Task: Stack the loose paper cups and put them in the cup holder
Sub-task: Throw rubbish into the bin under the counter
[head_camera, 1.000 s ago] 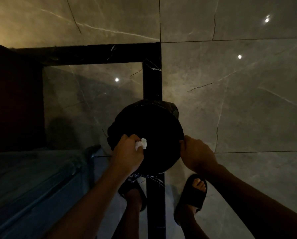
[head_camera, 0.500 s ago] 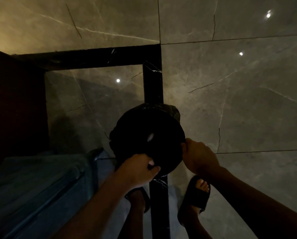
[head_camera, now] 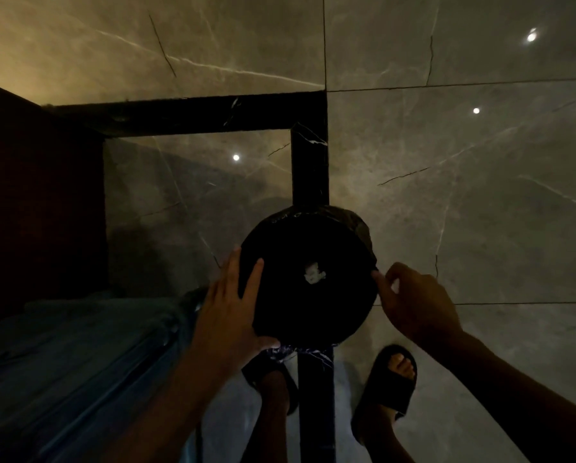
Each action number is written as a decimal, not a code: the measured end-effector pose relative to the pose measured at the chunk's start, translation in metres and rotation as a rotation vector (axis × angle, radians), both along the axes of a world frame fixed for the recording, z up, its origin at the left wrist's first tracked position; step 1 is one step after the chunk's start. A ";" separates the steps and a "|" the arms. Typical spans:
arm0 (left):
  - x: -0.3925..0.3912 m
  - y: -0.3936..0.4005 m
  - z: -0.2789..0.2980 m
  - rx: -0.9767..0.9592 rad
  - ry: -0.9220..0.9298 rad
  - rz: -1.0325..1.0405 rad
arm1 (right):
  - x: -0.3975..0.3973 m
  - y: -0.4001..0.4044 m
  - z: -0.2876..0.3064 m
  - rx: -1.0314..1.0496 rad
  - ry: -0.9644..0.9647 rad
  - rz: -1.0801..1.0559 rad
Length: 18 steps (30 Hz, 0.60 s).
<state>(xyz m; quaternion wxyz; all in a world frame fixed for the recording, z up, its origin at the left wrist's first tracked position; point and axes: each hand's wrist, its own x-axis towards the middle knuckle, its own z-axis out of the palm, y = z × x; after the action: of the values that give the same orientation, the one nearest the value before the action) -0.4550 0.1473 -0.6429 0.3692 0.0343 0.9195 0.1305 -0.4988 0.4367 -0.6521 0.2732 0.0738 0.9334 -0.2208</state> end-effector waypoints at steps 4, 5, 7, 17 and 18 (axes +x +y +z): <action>-0.003 0.001 -0.005 0.002 0.006 -0.029 | 0.003 -0.005 0.012 -0.174 0.018 -0.130; -0.003 0.002 -0.004 -0.009 0.017 -0.039 | 0.005 -0.007 0.013 -0.217 -0.023 -0.106; -0.002 0.003 -0.003 -0.027 0.050 -0.054 | 0.007 -0.011 0.015 -0.291 -0.083 0.003; -0.003 0.004 -0.008 -0.056 0.043 -0.127 | -0.010 -0.055 0.006 -0.363 -0.050 0.194; -0.002 0.005 -0.009 -0.072 0.047 -0.136 | -0.013 -0.059 0.003 -0.337 -0.058 0.182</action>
<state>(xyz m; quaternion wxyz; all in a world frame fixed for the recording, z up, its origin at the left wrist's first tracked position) -0.4573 0.1519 -0.6516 0.3564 0.0864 0.9276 0.0712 -0.5119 0.3777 -0.6495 0.3276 -0.0515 0.8778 -0.3458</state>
